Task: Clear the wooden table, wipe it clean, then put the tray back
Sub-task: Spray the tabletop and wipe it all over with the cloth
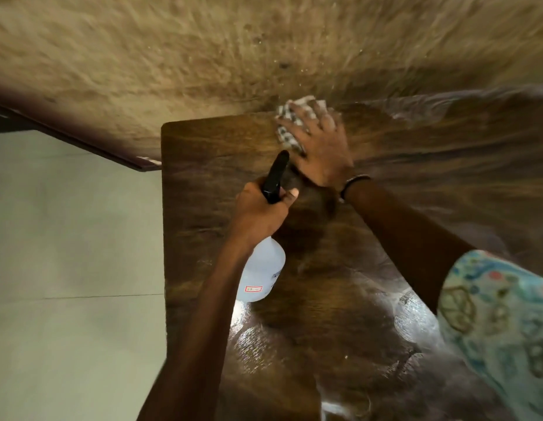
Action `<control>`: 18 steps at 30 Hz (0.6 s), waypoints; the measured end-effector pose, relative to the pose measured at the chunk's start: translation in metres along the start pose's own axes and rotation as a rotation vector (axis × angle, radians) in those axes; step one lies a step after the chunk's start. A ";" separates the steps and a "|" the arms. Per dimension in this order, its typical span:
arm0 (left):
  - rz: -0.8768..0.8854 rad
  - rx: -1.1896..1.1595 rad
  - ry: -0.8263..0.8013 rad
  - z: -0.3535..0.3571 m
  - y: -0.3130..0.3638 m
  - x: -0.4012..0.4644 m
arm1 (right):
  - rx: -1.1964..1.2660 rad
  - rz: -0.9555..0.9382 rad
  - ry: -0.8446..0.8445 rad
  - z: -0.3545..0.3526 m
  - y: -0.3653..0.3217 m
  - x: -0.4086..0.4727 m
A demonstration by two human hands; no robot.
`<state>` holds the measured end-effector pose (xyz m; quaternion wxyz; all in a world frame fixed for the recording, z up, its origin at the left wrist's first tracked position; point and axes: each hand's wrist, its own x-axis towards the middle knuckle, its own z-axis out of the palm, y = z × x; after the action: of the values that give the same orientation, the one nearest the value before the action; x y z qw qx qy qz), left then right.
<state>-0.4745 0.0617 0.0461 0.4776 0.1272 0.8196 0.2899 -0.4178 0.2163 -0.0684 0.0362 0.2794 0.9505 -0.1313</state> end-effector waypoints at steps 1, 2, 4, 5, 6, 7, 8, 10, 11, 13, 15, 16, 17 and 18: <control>0.002 0.007 0.002 -0.002 0.001 0.000 | 0.001 -0.064 -0.005 0.004 -0.014 0.004; 0.000 0.013 0.003 -0.003 0.002 0.000 | 0.003 -0.128 -0.003 0.008 -0.025 0.003; -0.011 0.025 0.013 -0.005 0.003 0.000 | -0.041 -0.273 -0.003 0.014 -0.030 -0.013; -0.014 0.034 0.015 -0.006 0.003 -0.001 | -0.081 -0.346 -0.013 0.015 -0.023 -0.026; -0.015 0.035 0.017 -0.008 0.002 0.000 | -0.105 -0.397 -0.020 0.015 -0.009 -0.039; -0.015 0.031 0.024 -0.010 0.001 0.000 | -0.103 -0.410 -0.018 0.013 0.007 -0.051; -0.014 0.021 0.028 -0.012 0.000 0.001 | -0.087 -0.378 -0.015 0.010 0.025 -0.060; 0.002 0.010 0.025 -0.015 -0.003 0.000 | -0.049 -0.211 0.019 0.002 0.049 -0.065; 0.015 0.011 0.018 -0.016 -0.005 -0.001 | -0.043 -0.113 0.044 0.000 0.051 -0.059; 0.028 0.018 0.009 -0.016 -0.008 -0.003 | -0.029 0.025 0.095 -0.002 0.034 -0.036; 0.024 0.014 0.017 -0.016 -0.011 -0.003 | 0.008 0.052 0.099 -0.001 0.005 -0.005; 0.019 0.007 0.022 -0.016 -0.012 -0.004 | 0.021 0.028 0.074 0.000 -0.011 0.007; 0.014 0.001 0.026 -0.016 -0.012 -0.004 | 0.026 -0.006 0.055 0.002 -0.027 0.016; 0.011 -0.002 0.026 -0.015 -0.013 -0.004 | 0.023 -0.052 0.029 0.005 -0.042 0.022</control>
<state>-0.4849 0.0443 0.0470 0.4654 0.1276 0.8246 0.2952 -0.4589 0.1928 -0.0665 0.0156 0.2568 0.9563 -0.1389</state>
